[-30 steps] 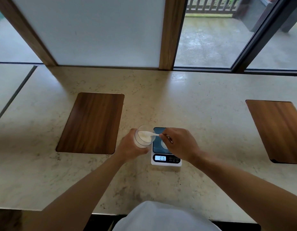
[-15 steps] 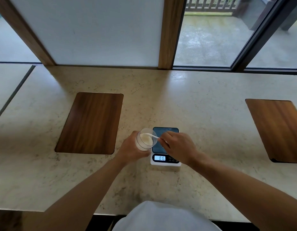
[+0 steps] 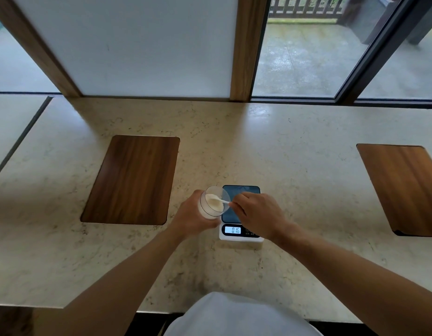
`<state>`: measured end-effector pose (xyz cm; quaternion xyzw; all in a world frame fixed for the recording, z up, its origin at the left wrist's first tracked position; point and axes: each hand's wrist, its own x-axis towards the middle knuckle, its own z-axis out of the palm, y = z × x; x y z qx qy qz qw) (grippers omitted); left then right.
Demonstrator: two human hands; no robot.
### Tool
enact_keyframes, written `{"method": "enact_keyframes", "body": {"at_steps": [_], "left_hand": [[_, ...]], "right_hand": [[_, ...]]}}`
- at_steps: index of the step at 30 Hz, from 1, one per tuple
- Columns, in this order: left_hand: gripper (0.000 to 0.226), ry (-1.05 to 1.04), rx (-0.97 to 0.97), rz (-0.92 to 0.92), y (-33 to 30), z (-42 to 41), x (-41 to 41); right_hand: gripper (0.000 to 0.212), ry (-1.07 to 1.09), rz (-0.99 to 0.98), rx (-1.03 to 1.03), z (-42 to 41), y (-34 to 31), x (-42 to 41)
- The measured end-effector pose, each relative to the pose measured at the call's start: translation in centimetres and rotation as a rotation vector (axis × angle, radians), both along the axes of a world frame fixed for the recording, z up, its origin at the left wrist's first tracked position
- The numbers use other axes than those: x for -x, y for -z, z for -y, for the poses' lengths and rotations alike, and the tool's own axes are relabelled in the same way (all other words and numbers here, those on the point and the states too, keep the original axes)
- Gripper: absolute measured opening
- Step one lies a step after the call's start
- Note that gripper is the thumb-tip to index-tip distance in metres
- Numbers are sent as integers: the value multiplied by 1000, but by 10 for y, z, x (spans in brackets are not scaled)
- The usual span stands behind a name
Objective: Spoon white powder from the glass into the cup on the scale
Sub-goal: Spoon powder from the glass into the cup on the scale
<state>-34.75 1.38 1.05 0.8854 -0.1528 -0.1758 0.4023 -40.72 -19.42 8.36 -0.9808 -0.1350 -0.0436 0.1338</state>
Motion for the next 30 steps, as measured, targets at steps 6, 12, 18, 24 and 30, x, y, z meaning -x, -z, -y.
{"method": "enact_keyframes", "body": {"at_steps": [6, 12, 18, 24, 30], "left_hand": [[87, 59, -27, 25, 1, -1, 0], [82, 107, -12, 59, -2, -1, 3], [81, 106, -21, 50, -2, -1, 4], [82, 101, -18, 39, -2, -2, 3], [83, 62, -1, 8, -5, 1, 5]], "right_hand": [[31, 135, -123, -87, -1, 3, -6], [31, 235, -225, -229, -2, 10, -9], [34, 320, -306, -336, -3, 19, -12], [38, 388, -388, -450, 0, 29, -15], [36, 419, -411, -494, 5, 26, -18]]}}
